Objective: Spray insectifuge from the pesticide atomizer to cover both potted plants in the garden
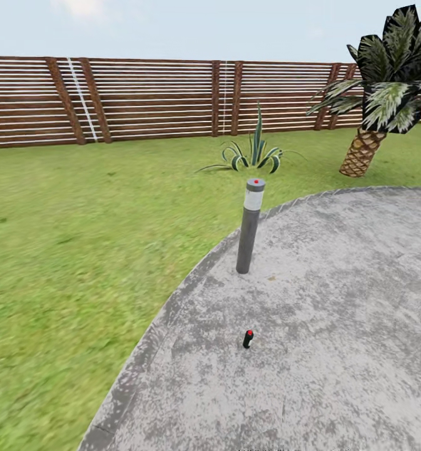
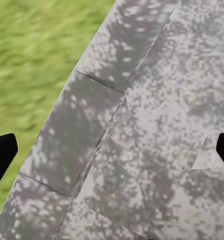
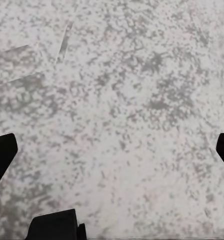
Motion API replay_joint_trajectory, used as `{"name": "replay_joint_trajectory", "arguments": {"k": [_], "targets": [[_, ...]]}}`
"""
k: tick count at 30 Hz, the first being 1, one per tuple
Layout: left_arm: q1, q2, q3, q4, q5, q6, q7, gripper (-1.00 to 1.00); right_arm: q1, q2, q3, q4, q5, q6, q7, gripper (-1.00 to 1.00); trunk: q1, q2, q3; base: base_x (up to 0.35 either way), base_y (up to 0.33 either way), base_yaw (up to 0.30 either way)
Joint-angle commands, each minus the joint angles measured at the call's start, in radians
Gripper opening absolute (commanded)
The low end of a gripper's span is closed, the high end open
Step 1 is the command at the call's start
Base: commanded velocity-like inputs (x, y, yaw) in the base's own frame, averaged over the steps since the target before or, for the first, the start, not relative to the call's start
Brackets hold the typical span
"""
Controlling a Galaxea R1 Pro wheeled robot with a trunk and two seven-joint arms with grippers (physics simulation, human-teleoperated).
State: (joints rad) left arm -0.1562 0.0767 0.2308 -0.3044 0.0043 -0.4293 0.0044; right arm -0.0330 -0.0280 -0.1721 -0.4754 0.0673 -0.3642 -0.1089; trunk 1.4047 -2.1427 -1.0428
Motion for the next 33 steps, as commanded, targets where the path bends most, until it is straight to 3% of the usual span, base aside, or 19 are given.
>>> {"name": "replay_joint_trajectory", "arguments": {"k": [1,33], "targets": [[0.0,0.0,0.001,0.001,0.0,-0.003,0.0,1.0,-0.001,0.0,-0.002,0.001,0.007,-0.003,-0.003,1.0,0.0,0.0,-0.001,0.0,0.0,-0.3],[0.0,0.0,0.001,0.001,0.0,-0.002,0.002,1.0,-0.002,0.0,-0.004,0.008,0.007,-0.002,-0.003,1.0,0.0,0.0,-0.001,0.0,0.0,-0.3]]}}
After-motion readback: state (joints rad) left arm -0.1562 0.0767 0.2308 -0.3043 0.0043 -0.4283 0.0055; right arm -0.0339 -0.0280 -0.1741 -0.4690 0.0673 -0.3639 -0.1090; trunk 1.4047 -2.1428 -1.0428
